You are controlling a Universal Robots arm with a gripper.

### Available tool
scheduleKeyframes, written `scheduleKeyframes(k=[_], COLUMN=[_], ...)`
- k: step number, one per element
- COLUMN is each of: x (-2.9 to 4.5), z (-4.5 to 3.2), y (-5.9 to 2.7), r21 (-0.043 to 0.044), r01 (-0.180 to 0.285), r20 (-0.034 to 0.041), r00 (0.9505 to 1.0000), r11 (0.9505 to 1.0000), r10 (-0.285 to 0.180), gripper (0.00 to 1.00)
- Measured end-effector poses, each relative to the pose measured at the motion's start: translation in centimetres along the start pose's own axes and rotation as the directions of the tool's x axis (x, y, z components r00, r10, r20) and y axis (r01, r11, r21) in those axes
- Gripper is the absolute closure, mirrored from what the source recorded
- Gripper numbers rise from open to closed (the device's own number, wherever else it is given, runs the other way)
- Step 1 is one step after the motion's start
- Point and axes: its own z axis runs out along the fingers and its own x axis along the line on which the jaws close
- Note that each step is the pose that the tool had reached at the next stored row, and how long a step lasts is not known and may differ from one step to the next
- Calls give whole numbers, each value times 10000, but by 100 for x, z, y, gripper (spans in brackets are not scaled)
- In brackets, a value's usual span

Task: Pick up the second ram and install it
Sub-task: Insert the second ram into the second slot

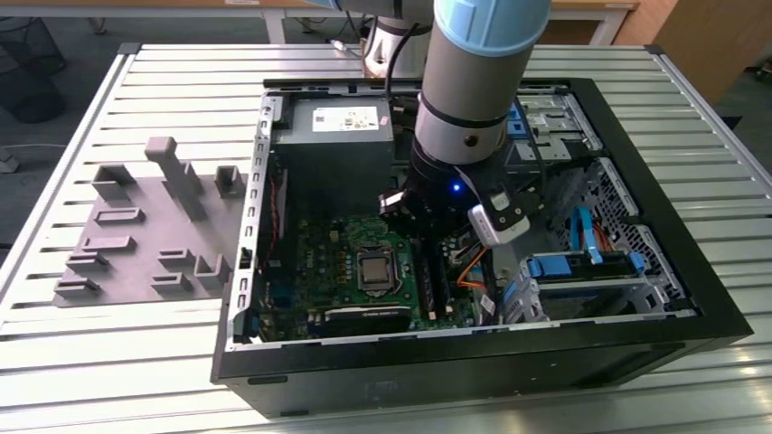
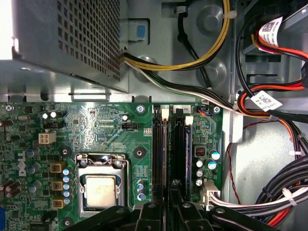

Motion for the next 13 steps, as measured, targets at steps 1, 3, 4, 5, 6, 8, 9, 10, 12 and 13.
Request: scheduleKeyframes(k=[1,3,4,5,6,8,9,10,12,13], x=[0,0,0,0,1,3,4,6,7,8], z=[0,0,0,0,-16,-71,-103,-137,-188,-209], y=[0,0,0,0,-1,-4,-5,-7,-10,-11], r21=[0,-1,0,0,-2,1,-2,-2,-2,1], r01=[0,0,0,0,0,-1,-1,-1,0,1], r20=[0,0,0,0,1,0,-1,-2,-5,-8], r00=[10000,10000,10000,10000,10000,10000,10000,10000,10000,10000], r11=[10000,10000,10000,10000,10000,10000,10000,10000,10000,10000], r10=[0,0,0,0,0,1,1,1,0,-1], gripper=[79,79,79,79,79,79,79,79,79,79])
